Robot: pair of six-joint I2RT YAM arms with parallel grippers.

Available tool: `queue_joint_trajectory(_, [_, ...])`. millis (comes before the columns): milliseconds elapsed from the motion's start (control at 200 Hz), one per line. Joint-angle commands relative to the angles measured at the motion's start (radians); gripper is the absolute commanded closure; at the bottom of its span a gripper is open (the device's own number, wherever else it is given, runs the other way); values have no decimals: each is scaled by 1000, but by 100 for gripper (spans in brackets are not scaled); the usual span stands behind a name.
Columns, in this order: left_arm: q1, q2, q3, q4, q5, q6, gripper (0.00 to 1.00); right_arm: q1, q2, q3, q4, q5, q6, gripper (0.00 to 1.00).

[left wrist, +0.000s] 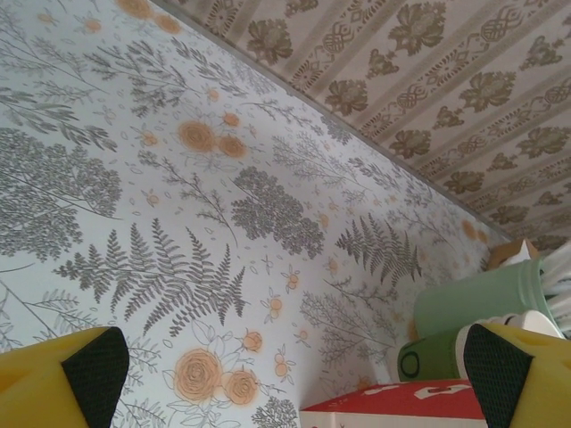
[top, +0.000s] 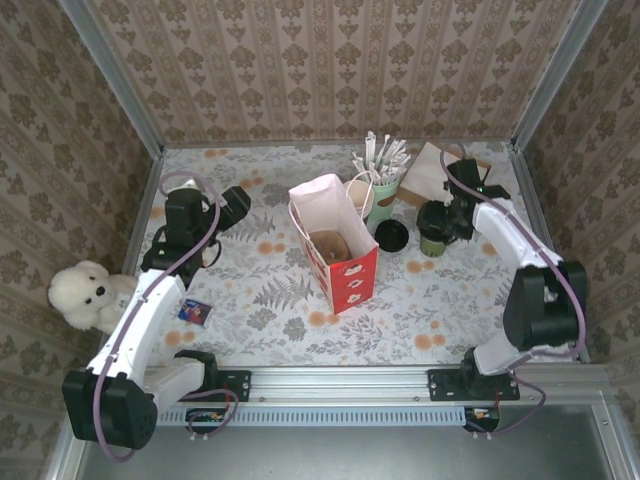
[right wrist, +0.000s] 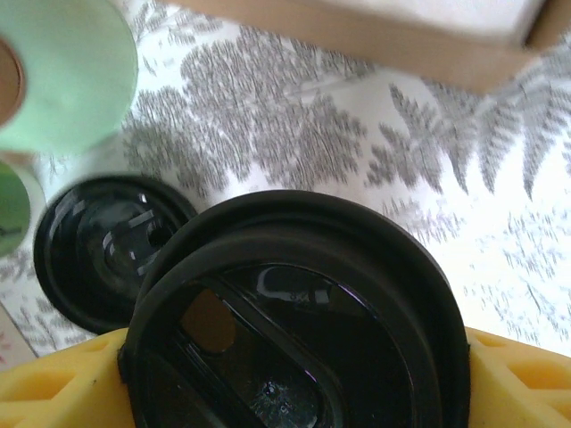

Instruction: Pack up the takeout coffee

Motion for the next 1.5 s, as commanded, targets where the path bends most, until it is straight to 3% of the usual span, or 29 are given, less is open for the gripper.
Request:
queue_joint_trajectory(0, [7, 23, 32, 15, 94, 42, 0, 28, -115, -99, -28, -23, 30, 24])
queue_joint_trajectory(255, [7, 43, 58, 11, 150, 86, 0, 147, -260, -203, 28, -61, 51, 24])
queue_joint_trajectory(355, [4, 34, 54, 16, 162, 87, 0, 175, -252, -212, 35, -102, 30, 24])
queue_joint_trajectory(505, [1, 7, 21, 43, 159, 94, 0, 237, -215, -200, 16, -39, -14, 23])
queue_joint_trajectory(1035, [1, 32, 55, 18, 189, 113, 0, 253, -236, -197, -43, 17, -45, 5])
queue_joint_trajectory(1115, [1, 35, 59, 13, 192, 111, 0, 255, -241, -168, -79, 26, 10, 0])
queue_joint_trajectory(1305, [2, 37, 77, -30, 174, 124, 0, 262, -235, -70, -201, 21, 294, 0])
queue_joint_trajectory(1495, [1, 33, 65, -39, 156, 138, 0, 272, -206, -13, -243, 57, 356, 0])
